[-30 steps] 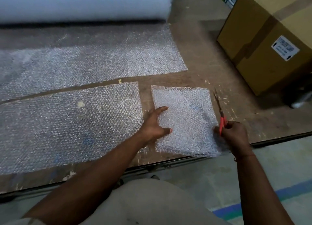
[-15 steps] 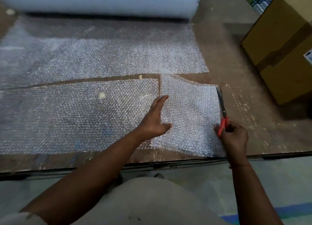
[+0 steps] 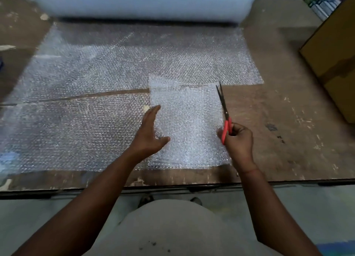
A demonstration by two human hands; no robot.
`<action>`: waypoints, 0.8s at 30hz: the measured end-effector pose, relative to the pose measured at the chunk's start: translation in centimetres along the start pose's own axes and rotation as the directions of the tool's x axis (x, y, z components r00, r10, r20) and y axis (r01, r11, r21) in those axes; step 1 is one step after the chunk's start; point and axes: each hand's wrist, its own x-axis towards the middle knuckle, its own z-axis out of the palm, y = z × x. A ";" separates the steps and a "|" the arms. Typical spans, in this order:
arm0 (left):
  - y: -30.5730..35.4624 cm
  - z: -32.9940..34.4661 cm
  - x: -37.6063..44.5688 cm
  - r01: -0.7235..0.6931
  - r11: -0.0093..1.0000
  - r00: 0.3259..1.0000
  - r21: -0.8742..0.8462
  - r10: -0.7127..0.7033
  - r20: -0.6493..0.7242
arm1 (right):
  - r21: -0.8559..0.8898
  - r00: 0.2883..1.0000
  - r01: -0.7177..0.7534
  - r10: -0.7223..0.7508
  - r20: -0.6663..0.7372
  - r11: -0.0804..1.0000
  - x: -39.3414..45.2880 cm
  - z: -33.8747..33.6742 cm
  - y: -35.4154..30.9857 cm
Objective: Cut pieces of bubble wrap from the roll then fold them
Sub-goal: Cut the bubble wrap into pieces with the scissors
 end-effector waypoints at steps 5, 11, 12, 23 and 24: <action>-1.4 -2.1 -0.4 0.034 0.999 0.999 -0.024 -0.034 0.011 | 0.026 0.999 -0.023 0.022 0.028 0.999 -0.6 2.5 -0.3; -2.8 -2.8 -0.7 0.062 0.997 0.998 -0.036 -0.061 0.025 | -0.012 0.997 -0.065 0.066 0.041 0.998 -1.1 3.4 0.1; -3.0 -2.9 -0.7 0.063 0.997 0.998 -0.038 -0.062 0.028 | -0.015 0.997 -0.067 0.068 0.041 0.998 -1.0 3.4 0.2; -4.0 -2.3 -0.2 0.176 0.979 0.982 -0.099 -0.167 0.090 | -0.117 0.996 -0.069 0.076 0.056 0.991 -0.9 3.0 0.3; -4.2 -2.3 -0.1 0.181 0.978 0.981 -0.102 -0.172 0.090 | -0.157 0.997 -0.051 0.059 0.048 0.986 -1.1 2.8 0.0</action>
